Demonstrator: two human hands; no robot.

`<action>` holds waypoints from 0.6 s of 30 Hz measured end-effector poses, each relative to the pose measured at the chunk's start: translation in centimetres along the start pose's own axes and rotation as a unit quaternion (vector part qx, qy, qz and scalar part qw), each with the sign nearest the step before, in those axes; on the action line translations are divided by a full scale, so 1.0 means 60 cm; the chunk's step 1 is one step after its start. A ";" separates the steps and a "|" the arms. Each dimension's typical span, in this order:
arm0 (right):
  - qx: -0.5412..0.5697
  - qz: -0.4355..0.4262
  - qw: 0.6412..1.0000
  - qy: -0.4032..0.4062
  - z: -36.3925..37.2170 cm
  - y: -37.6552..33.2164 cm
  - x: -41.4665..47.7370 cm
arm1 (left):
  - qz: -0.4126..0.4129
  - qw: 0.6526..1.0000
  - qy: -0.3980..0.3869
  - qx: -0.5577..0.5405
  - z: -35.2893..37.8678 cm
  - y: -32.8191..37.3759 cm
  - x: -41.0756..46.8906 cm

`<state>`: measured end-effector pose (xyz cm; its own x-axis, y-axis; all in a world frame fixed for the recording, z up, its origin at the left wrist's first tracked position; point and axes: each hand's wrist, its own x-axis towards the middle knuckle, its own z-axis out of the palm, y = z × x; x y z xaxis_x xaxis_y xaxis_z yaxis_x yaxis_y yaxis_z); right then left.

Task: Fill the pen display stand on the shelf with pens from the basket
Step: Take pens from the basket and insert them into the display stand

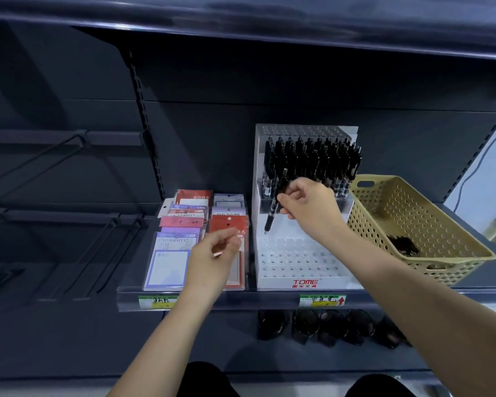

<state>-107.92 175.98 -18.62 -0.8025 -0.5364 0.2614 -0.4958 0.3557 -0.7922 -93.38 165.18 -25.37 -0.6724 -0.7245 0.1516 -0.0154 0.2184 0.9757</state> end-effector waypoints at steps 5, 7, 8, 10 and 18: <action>-0.043 -0.004 0.999 -0.012 0.024 0.012 0.002 | 0.003 1.000 0.000 0.021 -0.013 -0.012 -0.001; -0.055 0.004 0.998 -0.017 0.032 0.022 0.003 | 0.000 1.000 -0.003 0.019 -0.015 -0.014 -0.002; -0.060 0.009 0.998 -0.019 0.035 0.027 0.003 | -0.001 1.000 -0.005 0.019 -0.015 -0.014 -0.002; -0.088 0.015 0.995 -0.033 0.043 0.038 0.001 | -0.003 1.000 -0.008 0.020 -0.016 -0.014 -0.003; -0.123 0.036 0.990 -0.060 0.063 0.058 0.001 | -0.006 0.999 -0.022 0.036 -0.010 -0.013 -0.006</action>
<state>-108.44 174.29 -23.41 -0.8014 -0.5839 0.1298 -0.5154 0.5640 -0.6452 -92.67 164.88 -26.10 -0.7043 -0.6976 0.1316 -0.0761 0.2585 0.9630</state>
